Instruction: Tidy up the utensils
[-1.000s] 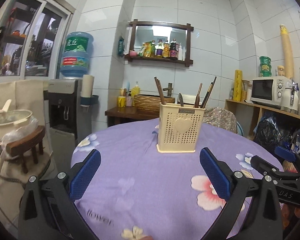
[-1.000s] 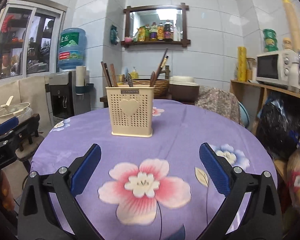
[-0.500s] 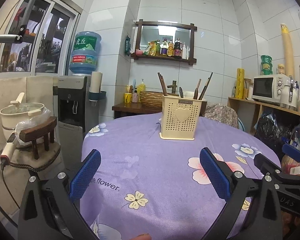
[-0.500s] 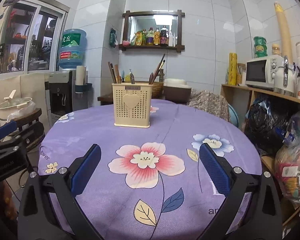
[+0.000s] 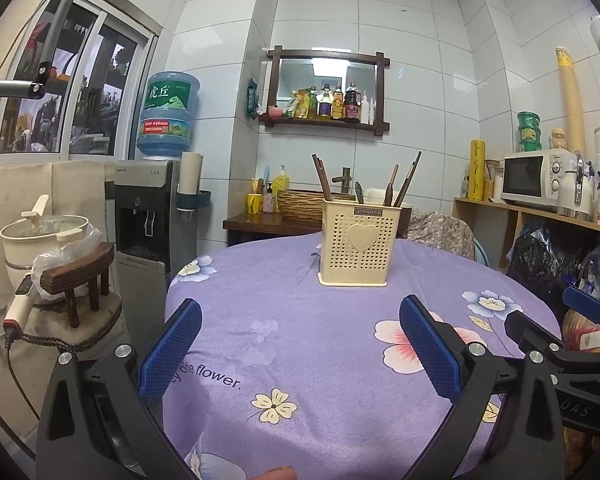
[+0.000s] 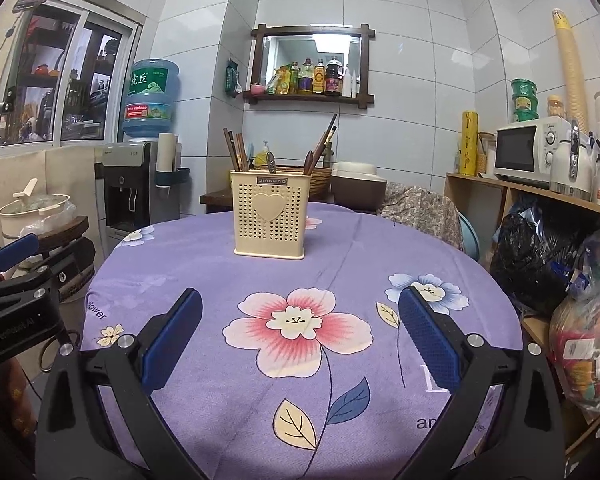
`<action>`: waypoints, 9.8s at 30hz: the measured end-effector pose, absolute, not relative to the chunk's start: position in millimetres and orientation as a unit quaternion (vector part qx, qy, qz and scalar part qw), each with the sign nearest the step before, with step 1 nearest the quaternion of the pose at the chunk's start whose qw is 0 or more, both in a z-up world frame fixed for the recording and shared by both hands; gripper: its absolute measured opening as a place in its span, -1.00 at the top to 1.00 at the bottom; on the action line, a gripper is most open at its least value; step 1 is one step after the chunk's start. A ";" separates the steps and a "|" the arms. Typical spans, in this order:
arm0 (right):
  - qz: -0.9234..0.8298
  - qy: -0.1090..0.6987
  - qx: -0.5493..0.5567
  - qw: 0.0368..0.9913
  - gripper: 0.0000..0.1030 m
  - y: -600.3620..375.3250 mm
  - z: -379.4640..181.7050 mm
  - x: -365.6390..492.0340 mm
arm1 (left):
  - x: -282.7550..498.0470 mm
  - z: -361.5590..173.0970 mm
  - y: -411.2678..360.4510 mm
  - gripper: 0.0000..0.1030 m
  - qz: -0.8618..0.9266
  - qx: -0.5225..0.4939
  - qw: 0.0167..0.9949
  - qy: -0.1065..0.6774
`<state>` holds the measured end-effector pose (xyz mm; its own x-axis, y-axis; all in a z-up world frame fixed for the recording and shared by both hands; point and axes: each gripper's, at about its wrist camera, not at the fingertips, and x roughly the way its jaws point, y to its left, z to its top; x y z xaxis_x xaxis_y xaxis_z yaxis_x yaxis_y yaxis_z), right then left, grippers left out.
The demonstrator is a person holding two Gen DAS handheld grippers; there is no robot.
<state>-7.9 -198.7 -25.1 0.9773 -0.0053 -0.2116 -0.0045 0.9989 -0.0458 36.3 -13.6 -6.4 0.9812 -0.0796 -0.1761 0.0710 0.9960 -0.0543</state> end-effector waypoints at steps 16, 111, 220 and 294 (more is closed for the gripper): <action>0.006 0.106 -0.024 0.994 -0.88 -195.7 -22.1 -8.1 | 35.5 -3.2 -14.4 -0.90 -0.039 -0.025 0.995 0.089; 0.004 0.119 -0.023 0.993 -0.88 -200.3 -24.1 -12.2 | 39.2 -4.1 -8.6 -0.90 -0.035 -0.023 0.993 0.112; -0.001 0.128 -0.016 0.992 -0.88 -196.4 -24.8 -11.2 | 39.9 0.9 -9.7 -0.90 -0.023 -0.020 0.992 0.124; 0.000 0.127 -0.016 0.992 -0.88 -194.7 -25.9 -12.7 | 37.6 5.9 -1.2 -0.90 -0.003 -0.017 0.993 0.114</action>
